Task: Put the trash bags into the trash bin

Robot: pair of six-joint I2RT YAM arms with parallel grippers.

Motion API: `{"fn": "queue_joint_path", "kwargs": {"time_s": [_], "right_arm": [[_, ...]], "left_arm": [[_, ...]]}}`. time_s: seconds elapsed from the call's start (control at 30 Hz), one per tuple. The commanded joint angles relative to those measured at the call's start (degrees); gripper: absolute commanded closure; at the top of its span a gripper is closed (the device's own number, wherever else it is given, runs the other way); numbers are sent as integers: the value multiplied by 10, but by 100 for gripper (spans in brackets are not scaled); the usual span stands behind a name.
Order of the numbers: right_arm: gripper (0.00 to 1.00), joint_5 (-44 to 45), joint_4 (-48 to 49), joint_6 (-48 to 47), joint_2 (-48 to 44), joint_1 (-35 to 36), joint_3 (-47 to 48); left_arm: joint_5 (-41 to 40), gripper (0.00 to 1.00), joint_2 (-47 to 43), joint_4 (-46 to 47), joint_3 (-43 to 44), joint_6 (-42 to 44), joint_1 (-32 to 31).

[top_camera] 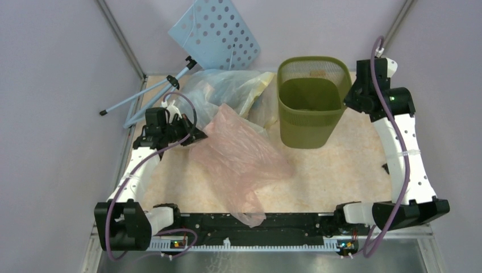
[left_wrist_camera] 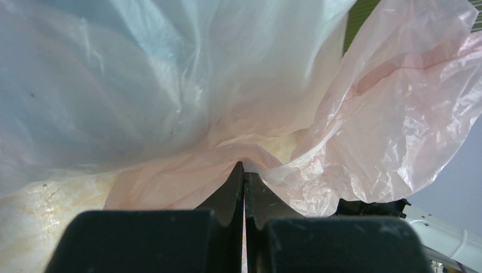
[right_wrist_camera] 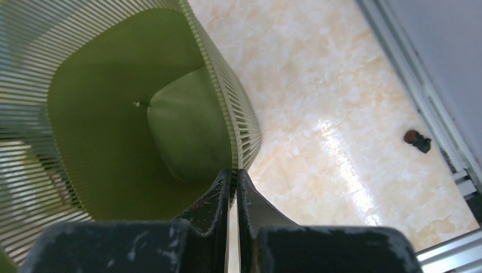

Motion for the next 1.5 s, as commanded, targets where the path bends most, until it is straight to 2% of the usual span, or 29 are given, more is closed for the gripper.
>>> {"fn": "queue_joint_path", "kwargs": {"time_s": [0.0, 0.13, 0.23, 0.3, 0.37, 0.43, 0.57, 0.67, 0.77, 0.87, 1.0, 1.2, 1.3, 1.47], "right_arm": [[100, -100, -1, -9, -42, 10, -14], [99, -100, -11, 10, -34, 54, -17], [88, -133, 8, 15, -34, 62, -24], [74, -148, 21, 10, -37, 63, -20], [57, -124, 24, -3, -41, 63, -6], [46, -107, 22, -36, -48, 63, 9], [38, -179, 52, -135, -83, 63, 8], [29, -269, 84, -185, -112, 65, 6], [28, -344, 105, -217, -116, 87, 11], [29, -380, 134, -236, -109, 142, 3], [29, -343, 191, -261, -83, 277, -22], [21, -309, 293, -296, -21, 400, -46], [20, -284, 322, -307, 7, 429, -45], [20, -314, 362, -324, 20, 432, -56]], "left_arm": [[18, 100, 6, 15, 38, 15, 0], [24, 100, 19, 18, 55, 13, 0], [30, 99, 30, 15, 68, 14, 2], [32, 99, 36, 14, 75, 15, 3], [37, 98, 42, 6, 85, 20, 3], [41, 97, 46, -1, 90, 27, 3], [50, 96, 50, -15, 91, 45, 3], [73, 96, 52, -27, 93, 63, 3], [107, 98, 40, -32, 99, 80, 1], [124, 98, 5, -37, 104, 83, -3], [155, 100, -59, 7, 70, 22, -3], [178, 100, -126, 54, 75, -28, -44], [197, 100, -135, 68, 94, -53, -53], [190, 100, -157, 118, 108, -116, -74]]}}
